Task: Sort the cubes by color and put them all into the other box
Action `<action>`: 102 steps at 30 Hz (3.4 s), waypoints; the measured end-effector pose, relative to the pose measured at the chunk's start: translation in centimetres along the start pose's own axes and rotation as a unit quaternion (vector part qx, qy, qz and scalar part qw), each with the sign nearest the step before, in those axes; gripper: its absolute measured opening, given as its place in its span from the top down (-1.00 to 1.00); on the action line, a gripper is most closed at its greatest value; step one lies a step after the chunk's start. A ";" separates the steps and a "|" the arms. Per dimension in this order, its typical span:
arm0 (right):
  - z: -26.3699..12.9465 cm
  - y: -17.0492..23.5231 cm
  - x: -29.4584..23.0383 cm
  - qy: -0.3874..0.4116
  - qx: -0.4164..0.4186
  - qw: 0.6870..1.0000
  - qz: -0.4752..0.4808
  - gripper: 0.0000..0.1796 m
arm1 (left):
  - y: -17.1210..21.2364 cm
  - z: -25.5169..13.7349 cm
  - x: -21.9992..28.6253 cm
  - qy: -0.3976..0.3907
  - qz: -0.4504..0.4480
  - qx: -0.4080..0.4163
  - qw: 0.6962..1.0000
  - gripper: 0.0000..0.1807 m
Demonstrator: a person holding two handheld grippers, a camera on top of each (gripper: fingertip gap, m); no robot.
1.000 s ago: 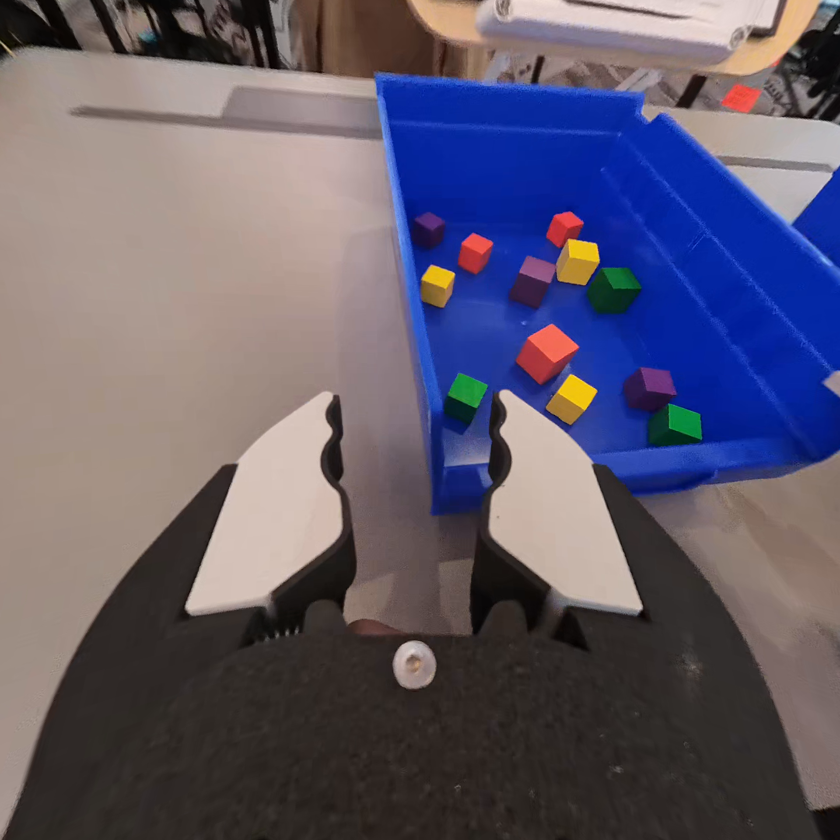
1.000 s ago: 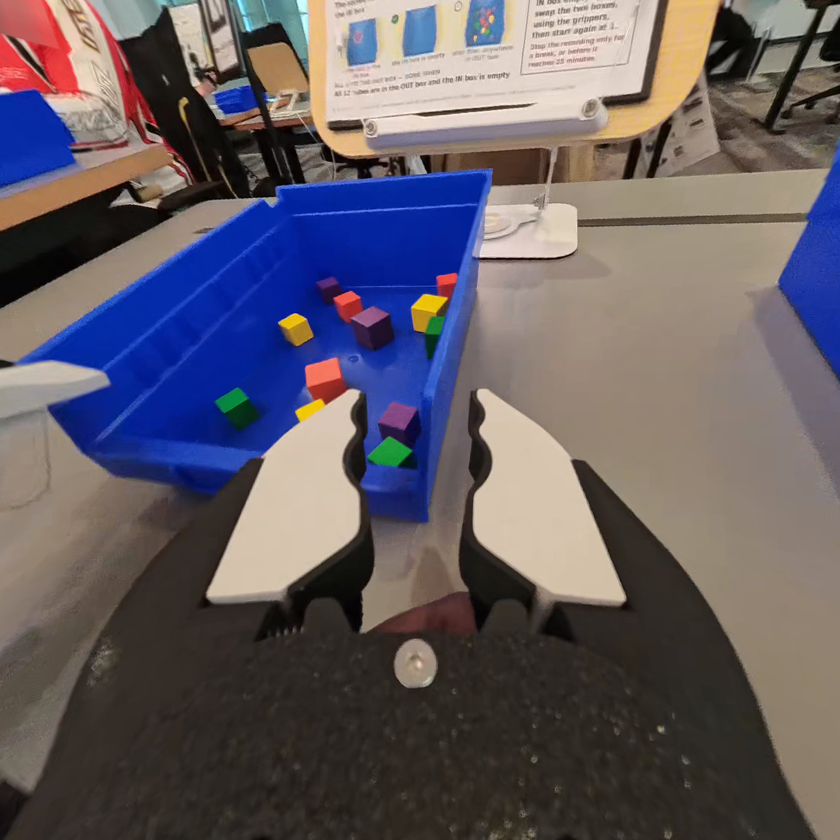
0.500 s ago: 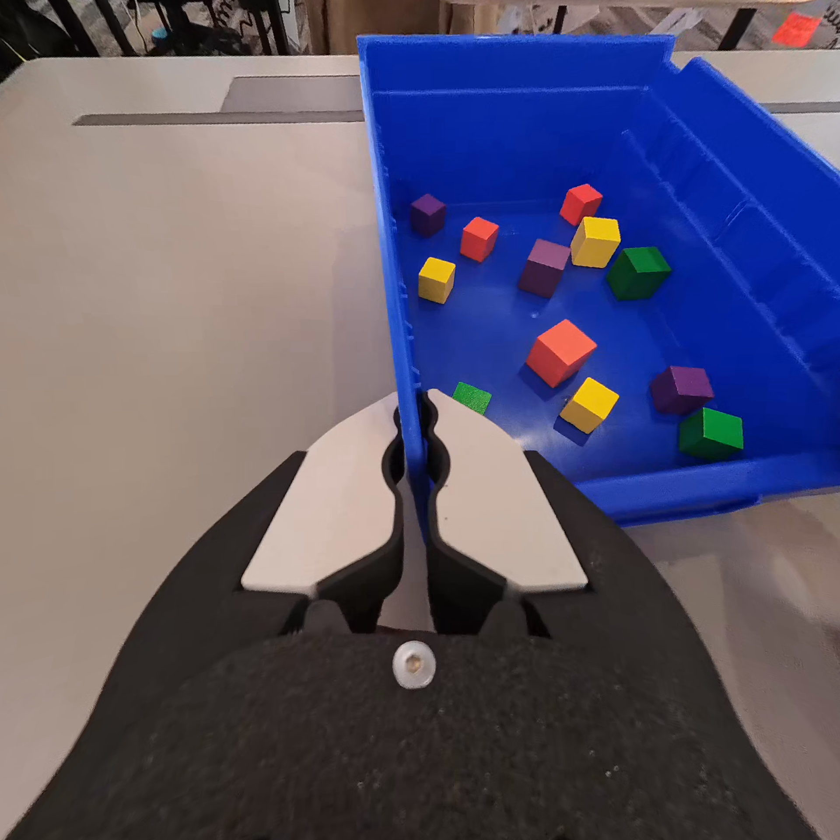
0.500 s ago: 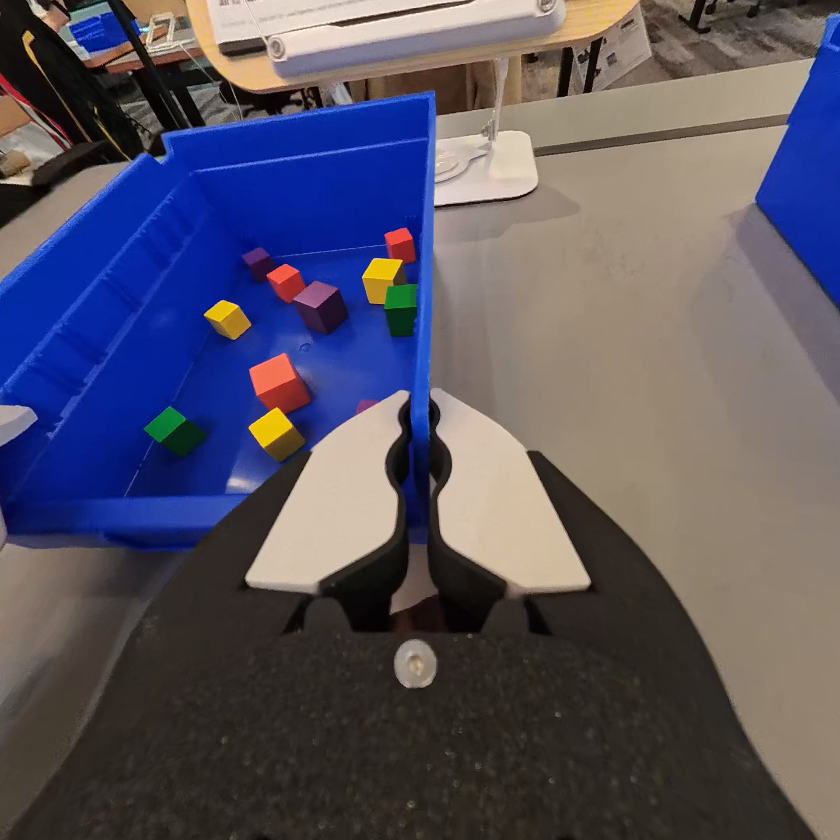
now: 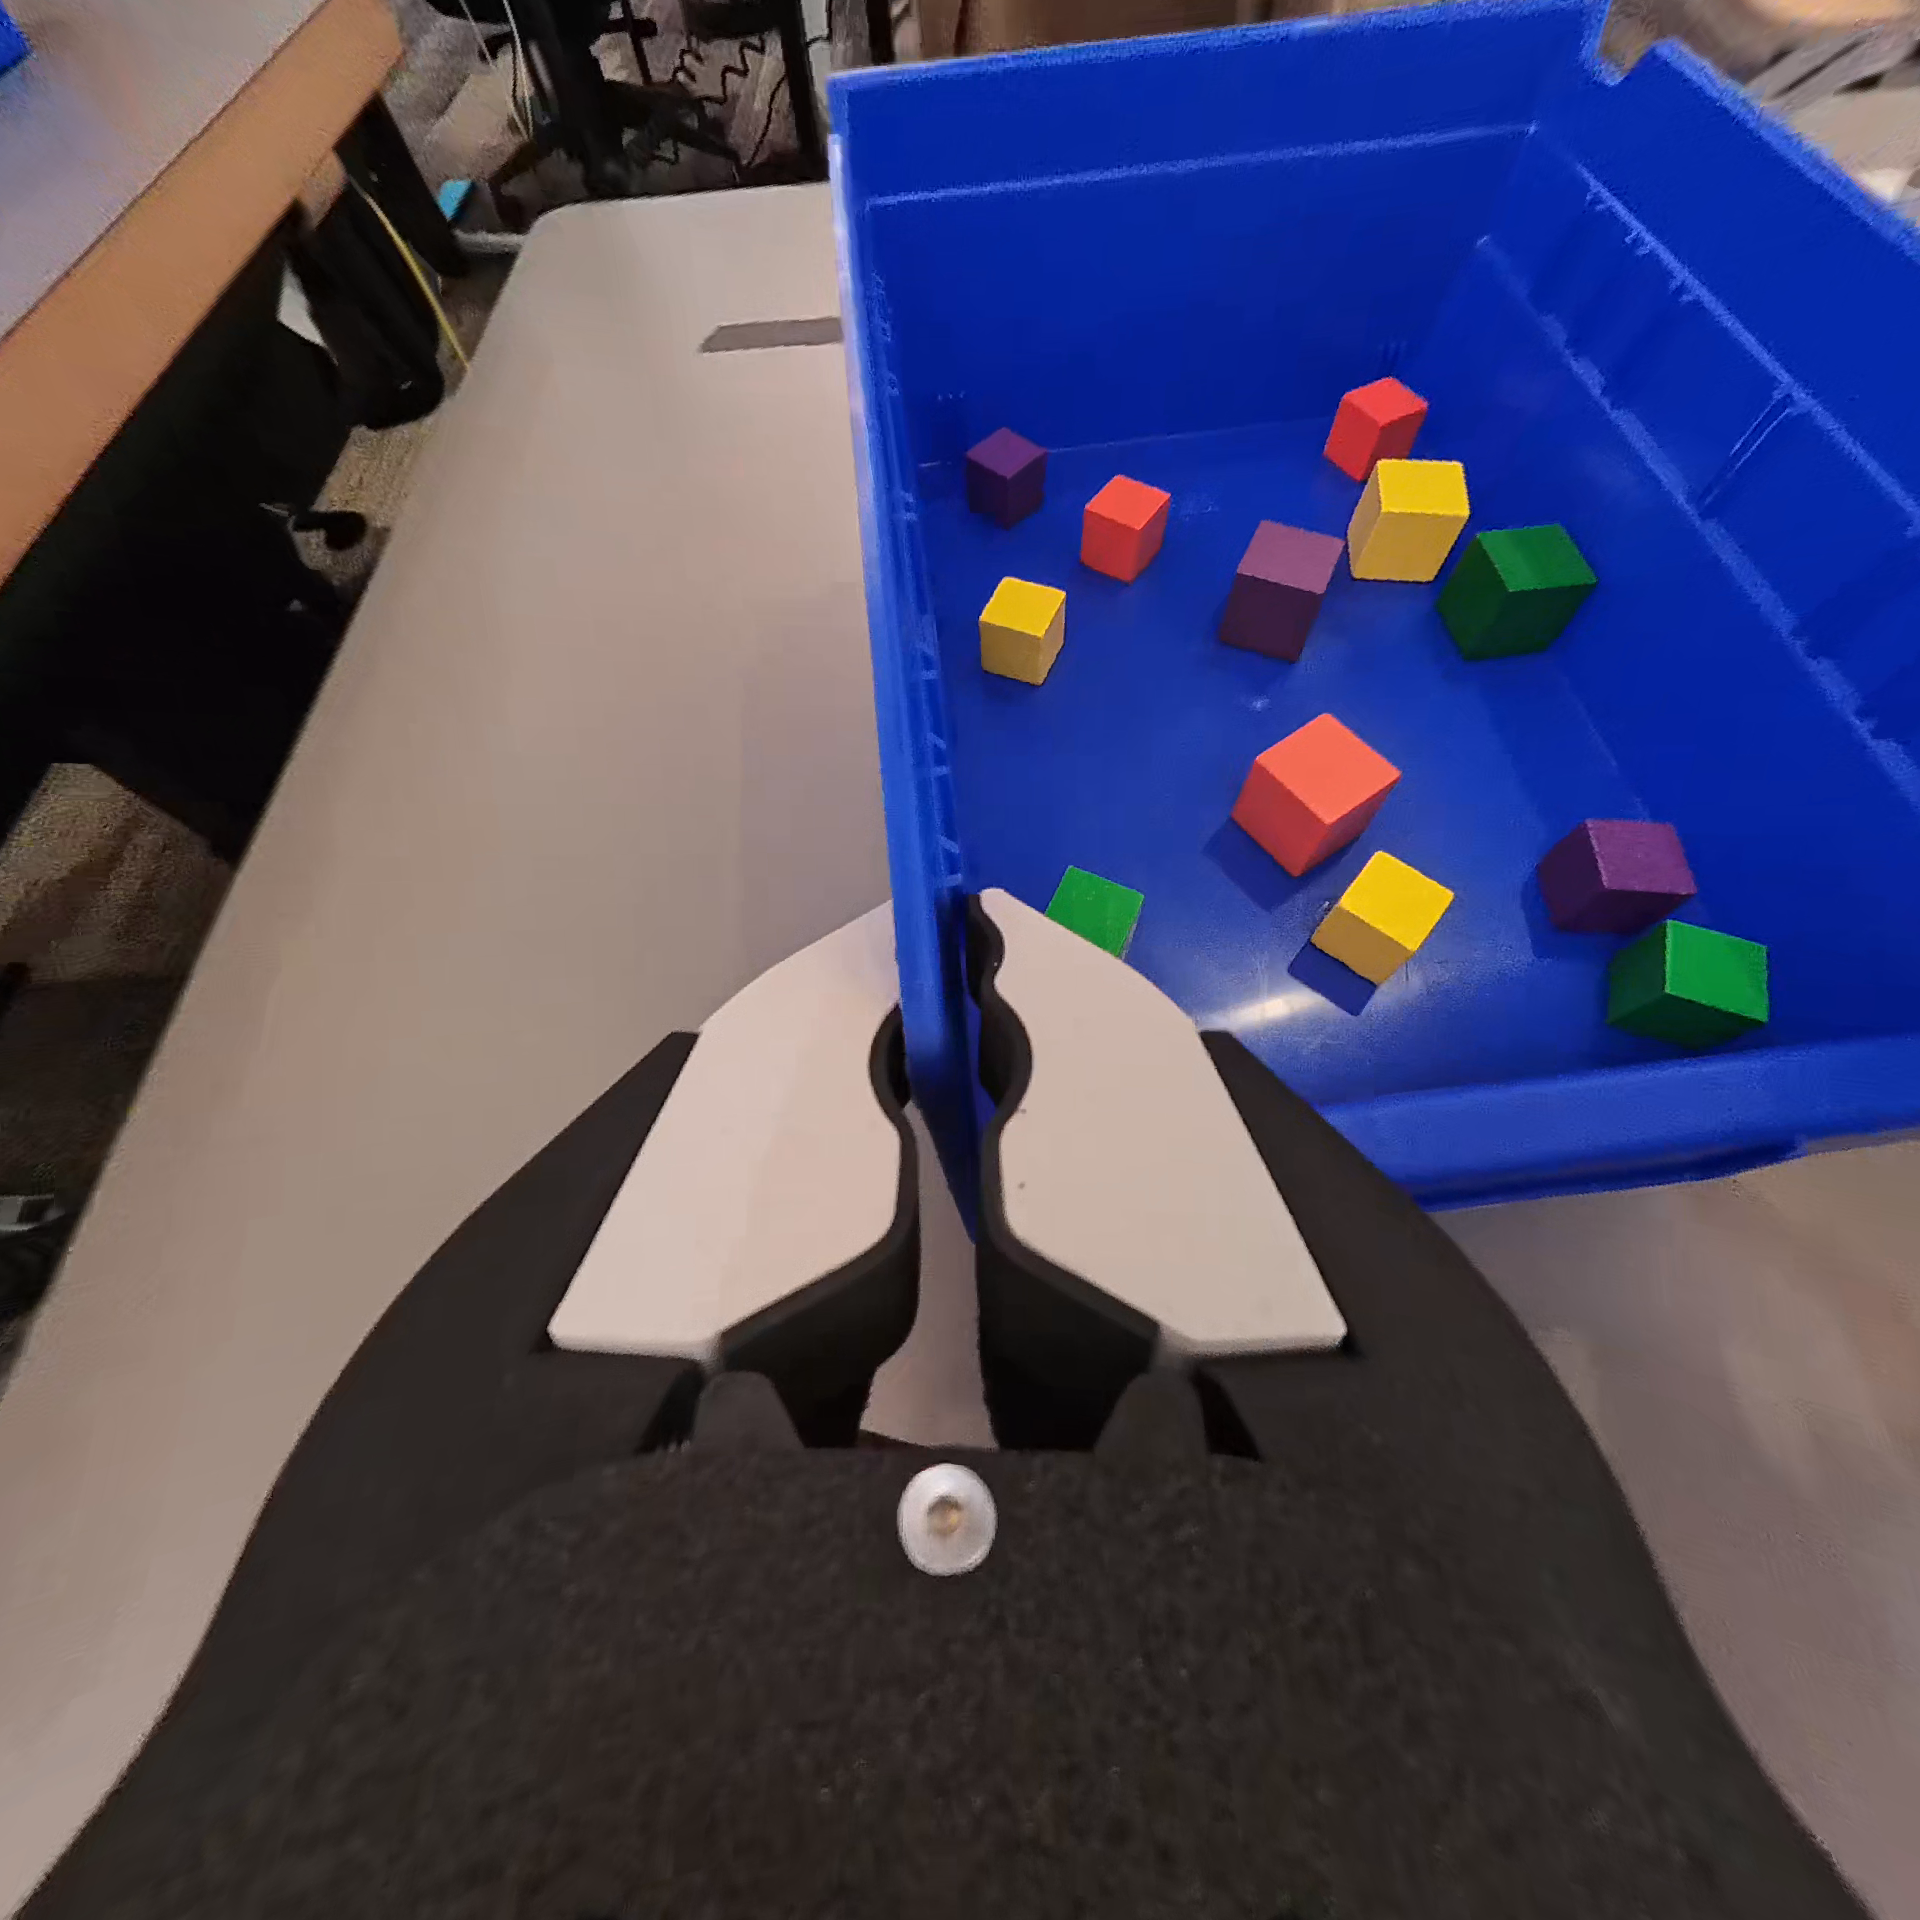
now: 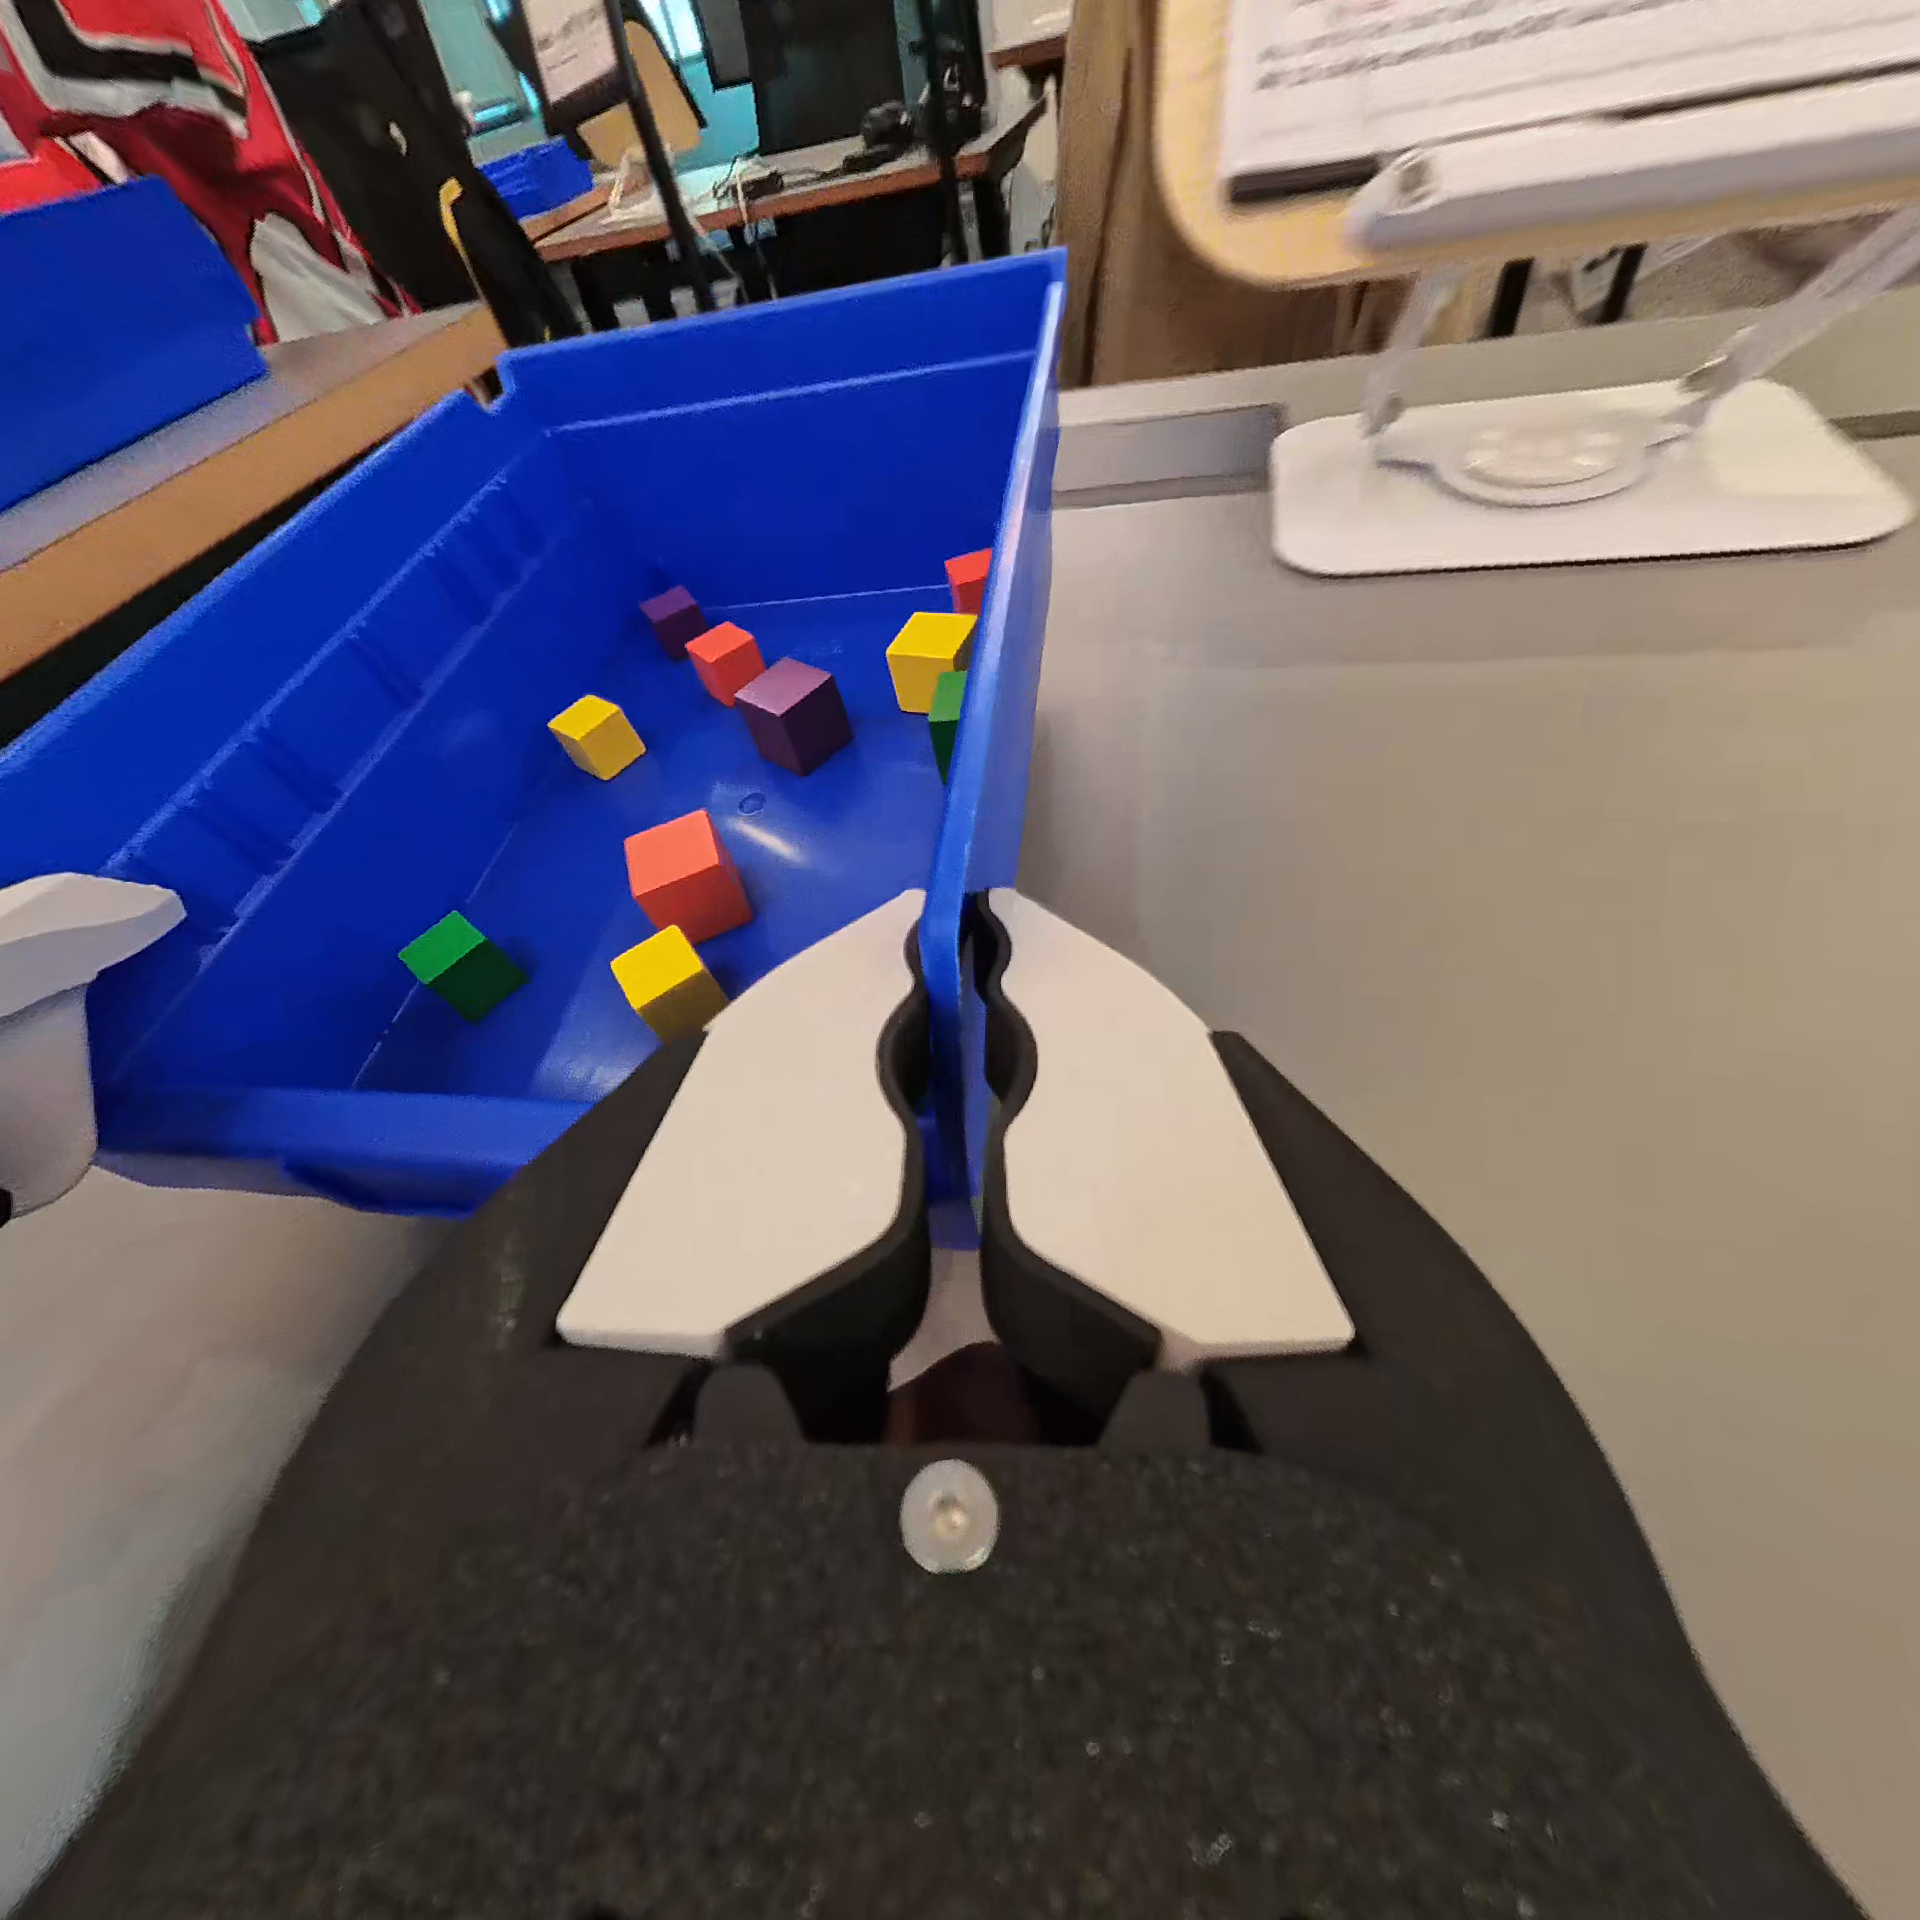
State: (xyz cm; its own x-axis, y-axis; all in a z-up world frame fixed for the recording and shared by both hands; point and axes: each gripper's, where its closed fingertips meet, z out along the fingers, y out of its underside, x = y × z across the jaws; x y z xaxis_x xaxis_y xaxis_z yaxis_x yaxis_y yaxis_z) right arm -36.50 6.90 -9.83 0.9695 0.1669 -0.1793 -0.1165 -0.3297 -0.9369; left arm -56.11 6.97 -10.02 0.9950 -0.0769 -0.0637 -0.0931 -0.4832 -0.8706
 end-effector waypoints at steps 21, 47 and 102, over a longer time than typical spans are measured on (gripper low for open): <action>-7.6 0.2 1.0 -0.246 0.016 0.962 -0.113 0.52 | -2.5 -6.5 0.2 0.054 -0.097 0.132 0.985 0.50; -15.8 -0.1 27.1 -0.104 0.033 0.991 -0.074 0.39 | 5.5 -6.4 25.8 0.190 0.015 0.062 0.980 0.29; -14.0 -3.5 16.2 -0.233 0.154 0.871 -0.403 0.40 | -5.5 -10.2 33.8 0.740 -0.105 -0.094 0.658 0.68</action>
State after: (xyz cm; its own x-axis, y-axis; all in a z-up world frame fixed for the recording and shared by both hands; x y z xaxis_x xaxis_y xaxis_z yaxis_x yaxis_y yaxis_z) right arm -17.35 -2.22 -5.30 0.5784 0.6119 0.5395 0.4405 0.3223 -0.8379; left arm -22.35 -1.83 -2.44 -0.1260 -0.6890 0.7138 -0.0999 -0.7070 -0.7001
